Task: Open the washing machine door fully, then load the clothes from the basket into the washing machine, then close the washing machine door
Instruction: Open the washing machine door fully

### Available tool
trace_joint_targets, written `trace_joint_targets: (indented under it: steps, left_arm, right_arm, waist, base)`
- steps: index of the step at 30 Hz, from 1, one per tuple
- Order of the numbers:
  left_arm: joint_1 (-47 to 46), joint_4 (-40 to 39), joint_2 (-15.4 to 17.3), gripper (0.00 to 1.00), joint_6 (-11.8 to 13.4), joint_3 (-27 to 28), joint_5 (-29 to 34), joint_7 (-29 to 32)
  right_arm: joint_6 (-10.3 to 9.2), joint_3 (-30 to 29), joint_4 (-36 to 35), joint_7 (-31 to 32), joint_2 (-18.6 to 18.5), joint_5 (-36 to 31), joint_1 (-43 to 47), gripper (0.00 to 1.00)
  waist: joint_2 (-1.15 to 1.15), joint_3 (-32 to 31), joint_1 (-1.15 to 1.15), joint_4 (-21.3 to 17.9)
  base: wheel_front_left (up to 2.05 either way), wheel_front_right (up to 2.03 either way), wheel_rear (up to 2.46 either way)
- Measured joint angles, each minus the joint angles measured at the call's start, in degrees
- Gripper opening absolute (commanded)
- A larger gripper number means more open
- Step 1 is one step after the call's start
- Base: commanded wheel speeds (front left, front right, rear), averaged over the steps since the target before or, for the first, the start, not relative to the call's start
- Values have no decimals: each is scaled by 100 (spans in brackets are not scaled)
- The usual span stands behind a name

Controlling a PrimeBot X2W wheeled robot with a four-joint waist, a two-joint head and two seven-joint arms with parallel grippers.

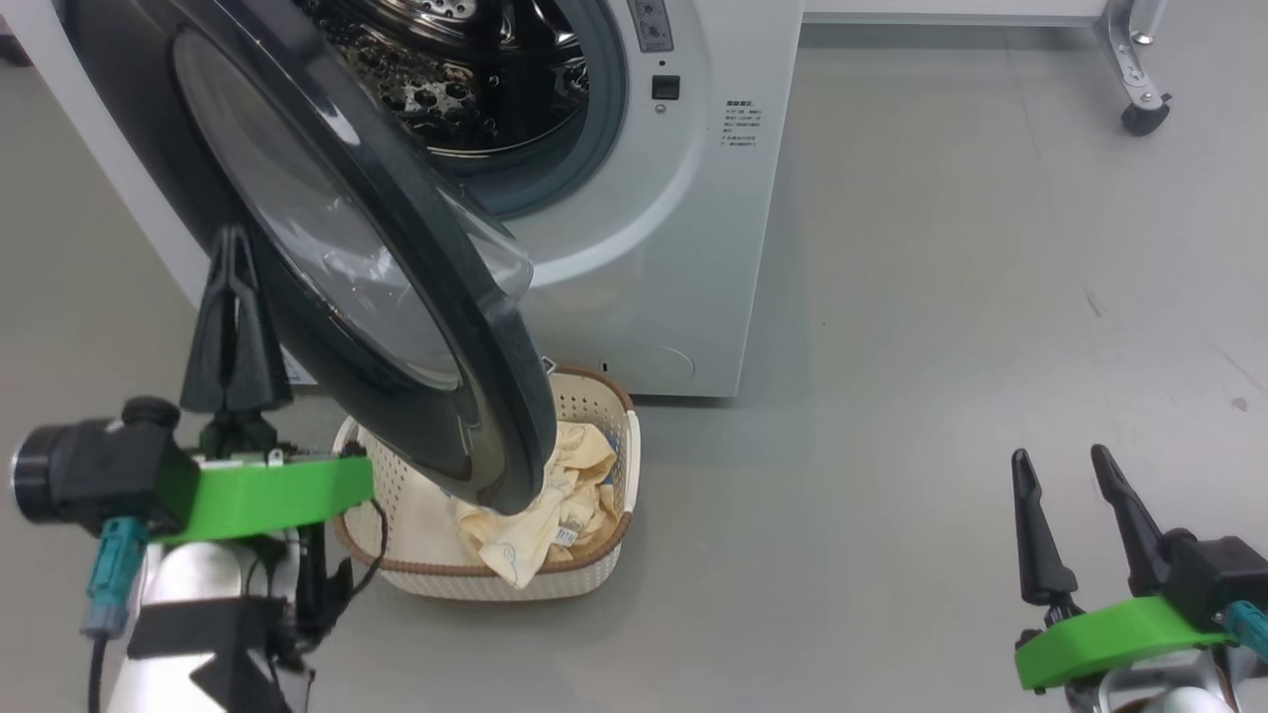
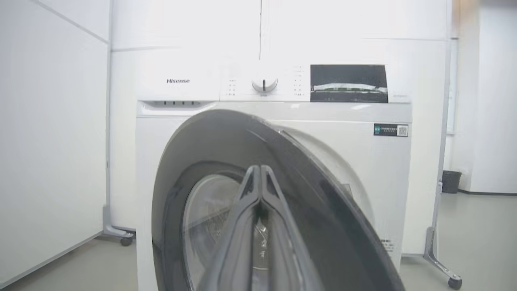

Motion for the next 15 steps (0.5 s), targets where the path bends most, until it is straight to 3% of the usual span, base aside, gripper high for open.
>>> trace_joint_targets:
  steps: [6, 15]
  left_arm:
    - [-498, -881, -15, 0, -35, -402, 43, -8]
    - [-619, -998, -56, 0, -152, -1483, -452, 316]
  right_arm:
    - [0, -4, 40, 0, 1, 0, -2, 100]
    - [0, 33, 107, 0, 1, 55, -3, 100]
  waist:
    - [0, -16, 0, 3]
    - [0, -35, 0, -130]
  base:
    - [0, 0, 0]
    - [0, 0, 0]
